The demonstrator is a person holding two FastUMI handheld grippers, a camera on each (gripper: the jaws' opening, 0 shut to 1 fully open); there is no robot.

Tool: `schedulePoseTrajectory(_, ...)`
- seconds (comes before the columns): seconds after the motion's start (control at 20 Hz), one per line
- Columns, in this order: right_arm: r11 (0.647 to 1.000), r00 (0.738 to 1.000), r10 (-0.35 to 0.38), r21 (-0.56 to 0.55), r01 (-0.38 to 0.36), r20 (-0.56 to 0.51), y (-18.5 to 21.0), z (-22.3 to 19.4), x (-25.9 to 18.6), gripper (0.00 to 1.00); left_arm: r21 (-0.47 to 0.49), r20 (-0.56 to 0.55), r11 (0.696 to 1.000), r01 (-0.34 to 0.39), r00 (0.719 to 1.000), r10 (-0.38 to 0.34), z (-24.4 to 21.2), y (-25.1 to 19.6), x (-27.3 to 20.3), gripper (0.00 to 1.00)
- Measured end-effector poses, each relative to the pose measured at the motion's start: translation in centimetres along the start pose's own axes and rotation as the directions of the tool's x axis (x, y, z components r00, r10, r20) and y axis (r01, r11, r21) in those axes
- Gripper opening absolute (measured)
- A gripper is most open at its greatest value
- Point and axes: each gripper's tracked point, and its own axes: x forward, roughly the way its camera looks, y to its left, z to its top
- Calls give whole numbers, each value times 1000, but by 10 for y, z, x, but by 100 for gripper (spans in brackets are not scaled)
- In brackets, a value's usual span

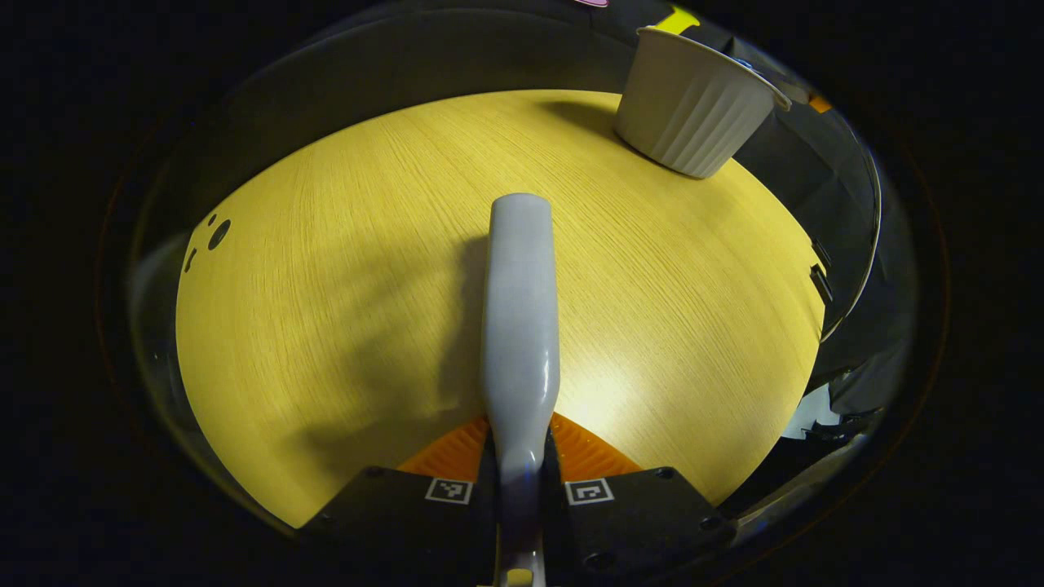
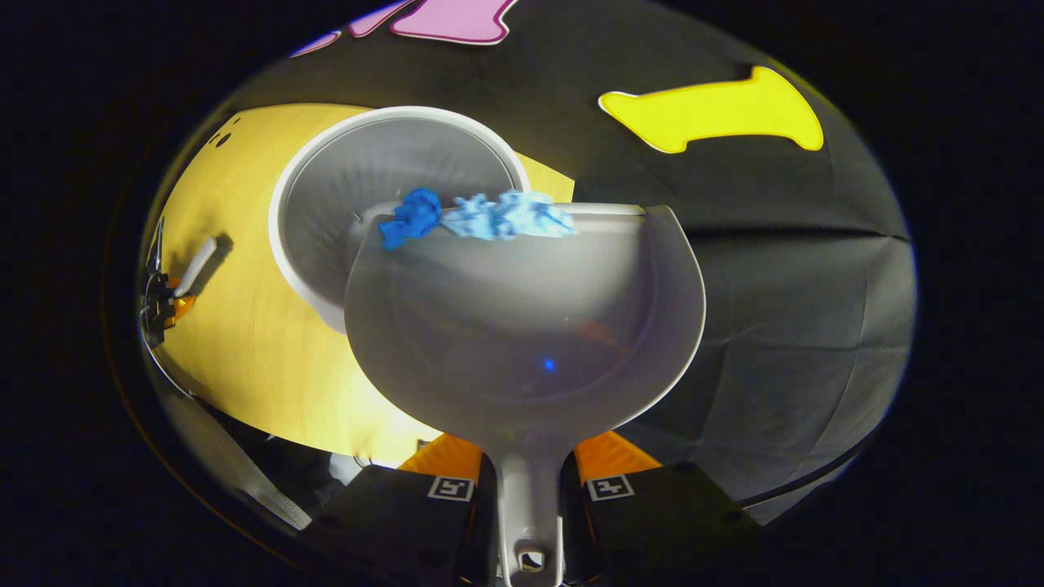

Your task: Pick up the small broom and dustpan from the desktop, sweep the trash into the dustpan with the broom, and then empty the trash into the garbage bin.

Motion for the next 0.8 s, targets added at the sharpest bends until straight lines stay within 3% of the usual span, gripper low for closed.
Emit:
schedulePoseTrajectory(0.2, 997, 999, -30, -70, 28, -22, -3, 0, -2, 35, -6, -2, 1000, 0, 1000, 0, -1, 0, 0, 27)
schedulePoseTrajectory(0.45, 996, 1000, -26, -82, 25, -13, -3, 1, -4, 36, -3, -3, 1000, -7, 1000, 7, -1, 0, 0, 27)
schedulePoseTrajectory(0.55, 996, 999, -34, -80, 34, 0, -3, 1, -4, 35, -4, -1, 1000, -8, 1000, 8, -1, 0, 0, 30)
schedulePoseTrajectory(0.8, 1000, 998, -6, -25, 8, 62, -2, 0, -19, 35, -23, 1, 1000, -16, 1000, 16, -2, 0, 0, 27)
